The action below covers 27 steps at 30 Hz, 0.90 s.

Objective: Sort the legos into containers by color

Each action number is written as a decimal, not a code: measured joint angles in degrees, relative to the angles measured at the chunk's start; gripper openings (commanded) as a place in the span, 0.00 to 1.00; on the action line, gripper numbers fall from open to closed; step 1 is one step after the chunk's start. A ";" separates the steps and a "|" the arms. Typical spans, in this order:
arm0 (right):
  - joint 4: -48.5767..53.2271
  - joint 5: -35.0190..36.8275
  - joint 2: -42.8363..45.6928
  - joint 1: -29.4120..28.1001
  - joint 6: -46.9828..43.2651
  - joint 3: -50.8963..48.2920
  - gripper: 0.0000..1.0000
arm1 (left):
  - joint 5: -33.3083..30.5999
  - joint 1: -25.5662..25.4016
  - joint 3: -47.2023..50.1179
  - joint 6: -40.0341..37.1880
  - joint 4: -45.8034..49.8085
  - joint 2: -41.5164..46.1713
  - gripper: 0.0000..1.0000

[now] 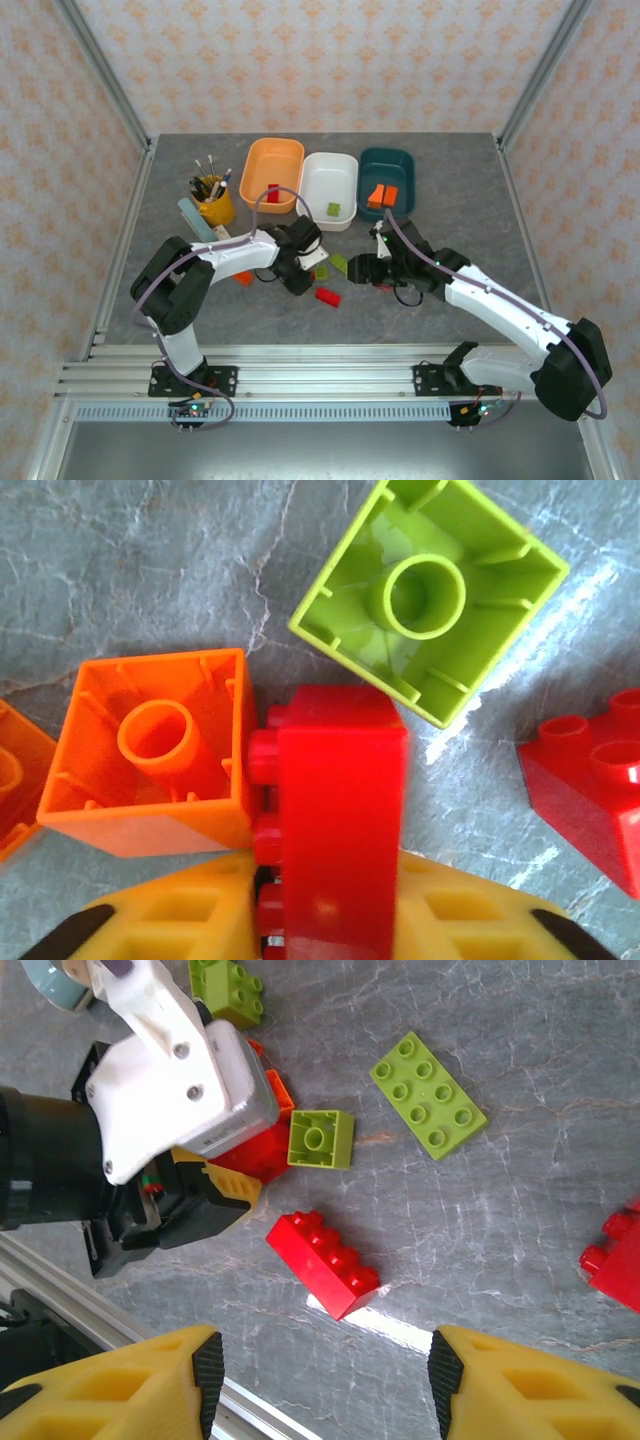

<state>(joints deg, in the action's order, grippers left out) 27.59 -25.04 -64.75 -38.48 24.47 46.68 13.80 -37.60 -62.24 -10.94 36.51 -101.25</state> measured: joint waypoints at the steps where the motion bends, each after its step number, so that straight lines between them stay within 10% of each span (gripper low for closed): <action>1: -0.22 0.00 0.00 0.00 0.11 0.15 0.58 | -0.28 -0.11 0.07 0.28 -0.07 0.15 0.27; 16: -3.54 2.21 1.77 0.00 3.74 9.94 0.57 | -3.56 1.27 -4.59 12.31 5.05 15.37 0.21; 27: -16.90 10.73 -12.09 1.18 8.13 21.97 0.59 | -9.90 16.28 -32.92 24.33 8.96 -0.28 0.21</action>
<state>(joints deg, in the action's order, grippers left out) 10.70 -14.31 -76.84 -37.30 32.60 68.64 3.90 -21.32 -95.15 13.39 45.47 -101.54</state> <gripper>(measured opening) 0.585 0.267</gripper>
